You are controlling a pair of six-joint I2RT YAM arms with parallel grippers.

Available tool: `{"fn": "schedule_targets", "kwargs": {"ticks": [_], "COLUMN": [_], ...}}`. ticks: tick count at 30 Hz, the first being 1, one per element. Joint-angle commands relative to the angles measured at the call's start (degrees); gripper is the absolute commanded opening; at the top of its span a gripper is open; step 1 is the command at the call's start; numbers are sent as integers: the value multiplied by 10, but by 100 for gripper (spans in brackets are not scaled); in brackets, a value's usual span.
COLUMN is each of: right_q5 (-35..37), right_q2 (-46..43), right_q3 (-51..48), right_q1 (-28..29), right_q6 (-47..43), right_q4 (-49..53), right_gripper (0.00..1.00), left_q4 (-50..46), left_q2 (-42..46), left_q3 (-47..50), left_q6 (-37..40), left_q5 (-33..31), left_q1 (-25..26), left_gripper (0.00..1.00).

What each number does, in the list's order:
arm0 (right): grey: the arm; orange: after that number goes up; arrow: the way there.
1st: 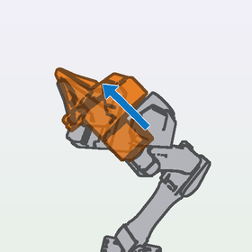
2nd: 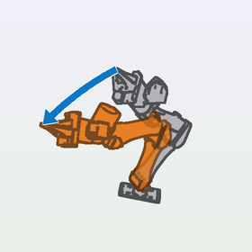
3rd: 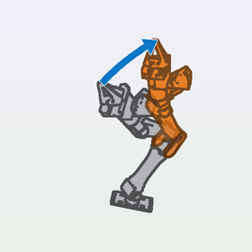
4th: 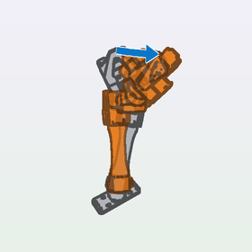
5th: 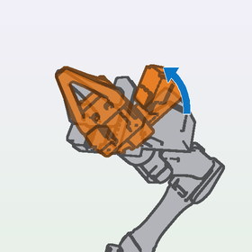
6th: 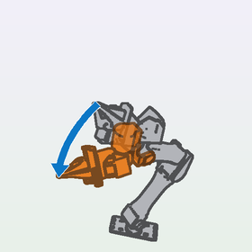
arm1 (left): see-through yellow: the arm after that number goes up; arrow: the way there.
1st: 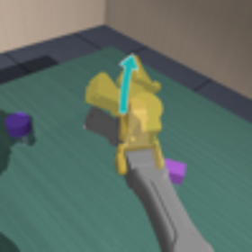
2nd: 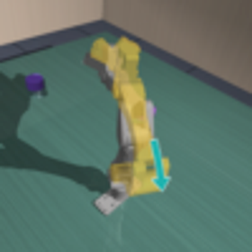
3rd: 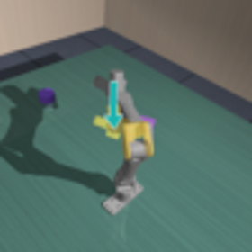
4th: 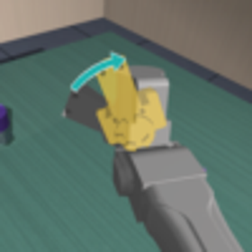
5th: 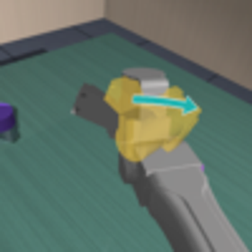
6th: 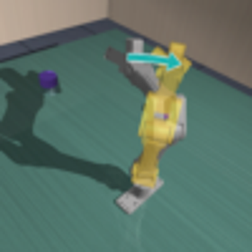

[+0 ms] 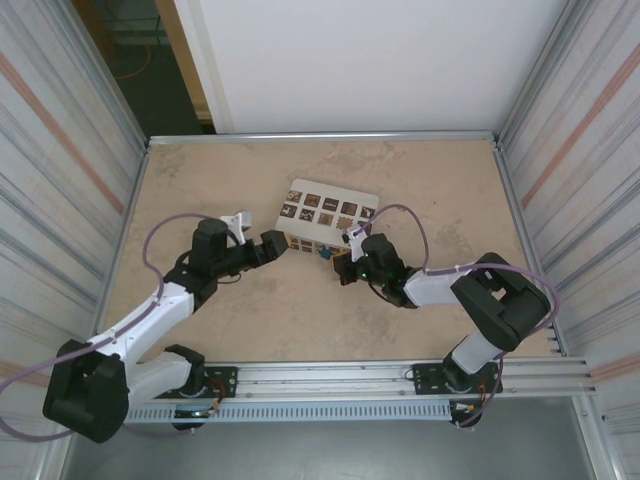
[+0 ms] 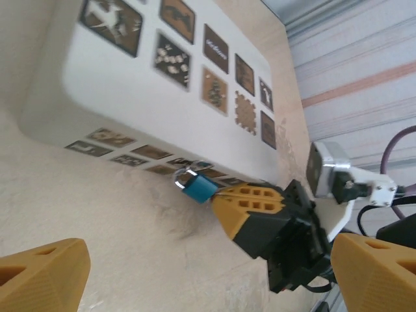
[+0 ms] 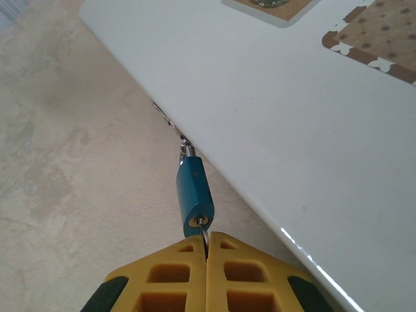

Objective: Unlock the padlock with the key

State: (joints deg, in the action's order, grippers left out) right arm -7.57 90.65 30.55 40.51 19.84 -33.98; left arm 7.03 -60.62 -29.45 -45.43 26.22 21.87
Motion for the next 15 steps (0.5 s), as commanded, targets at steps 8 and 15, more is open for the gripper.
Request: {"fn": "schedule_targets", "kwargs": {"ticks": [8,15], "right_q5": [-91,-125], "right_q2": [-31,-27], "right_q3": [39,49], "right_q1": [-25,-28], "right_q6": [99,143], "right_q4": [105,118], "right_gripper": [0,0], "left_q4": [208,296], "left_q2": [-14,-49], "left_q3": [102,133], "left_q6": [-157,-213], "left_q5": [74,67], "left_q1": [-11,8], "left_gripper": [86,84]}}
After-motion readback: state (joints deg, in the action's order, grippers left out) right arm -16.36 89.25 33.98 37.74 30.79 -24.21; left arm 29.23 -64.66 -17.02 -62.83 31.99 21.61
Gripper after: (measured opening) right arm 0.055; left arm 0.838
